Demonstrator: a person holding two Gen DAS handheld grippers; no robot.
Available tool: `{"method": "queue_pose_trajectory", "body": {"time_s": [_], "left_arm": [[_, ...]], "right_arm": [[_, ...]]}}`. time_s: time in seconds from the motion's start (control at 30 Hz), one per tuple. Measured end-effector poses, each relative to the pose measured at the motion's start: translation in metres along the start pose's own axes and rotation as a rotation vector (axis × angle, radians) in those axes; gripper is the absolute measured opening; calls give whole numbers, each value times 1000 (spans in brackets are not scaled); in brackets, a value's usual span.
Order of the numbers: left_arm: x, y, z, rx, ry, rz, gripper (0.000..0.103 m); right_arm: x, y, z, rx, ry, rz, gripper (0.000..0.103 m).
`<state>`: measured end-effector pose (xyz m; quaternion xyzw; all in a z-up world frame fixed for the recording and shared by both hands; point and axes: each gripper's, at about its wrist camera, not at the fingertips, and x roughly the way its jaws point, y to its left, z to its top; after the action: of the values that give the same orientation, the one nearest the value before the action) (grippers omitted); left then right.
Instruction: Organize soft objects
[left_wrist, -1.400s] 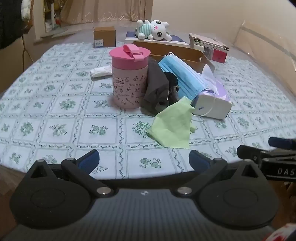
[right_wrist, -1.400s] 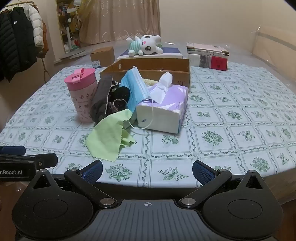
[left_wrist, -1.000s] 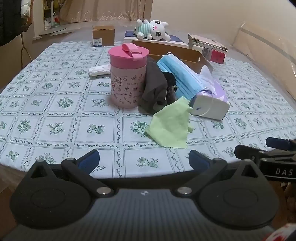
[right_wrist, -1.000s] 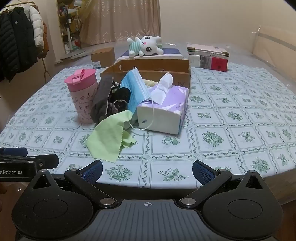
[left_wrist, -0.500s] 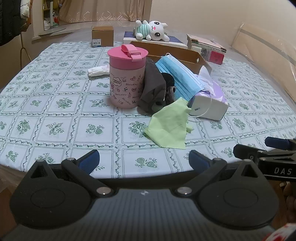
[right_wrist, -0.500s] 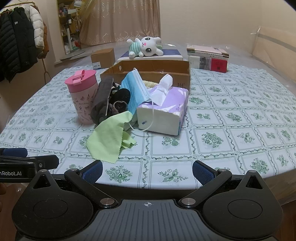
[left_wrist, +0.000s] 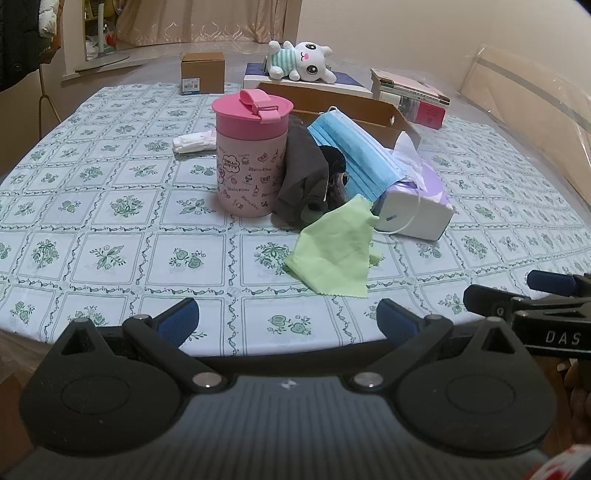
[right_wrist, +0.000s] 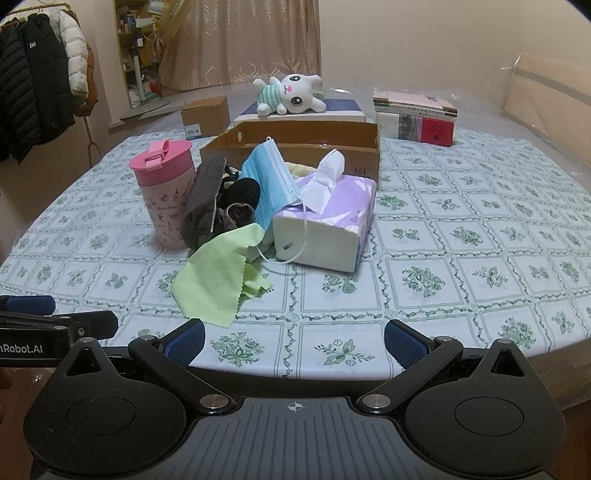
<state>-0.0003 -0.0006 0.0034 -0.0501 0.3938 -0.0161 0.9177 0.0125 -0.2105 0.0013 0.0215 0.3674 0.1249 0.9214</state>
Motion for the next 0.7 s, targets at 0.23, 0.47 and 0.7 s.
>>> {"method": "queue_pose_trajectory", "body": {"time_s": [0.23,0.47,0.7], "left_arm": [[0,0,0,1,-1,-1,102],[-1,-2,2,3,2,-5,102],[-1,-2,2,8,2,-9,102]], "right_arm": [[-1,0,3,-1,0,-2,102],[-1,0,3,-1,0,-2,102],[-1,-1,6,0,-1,-2,102]]}}
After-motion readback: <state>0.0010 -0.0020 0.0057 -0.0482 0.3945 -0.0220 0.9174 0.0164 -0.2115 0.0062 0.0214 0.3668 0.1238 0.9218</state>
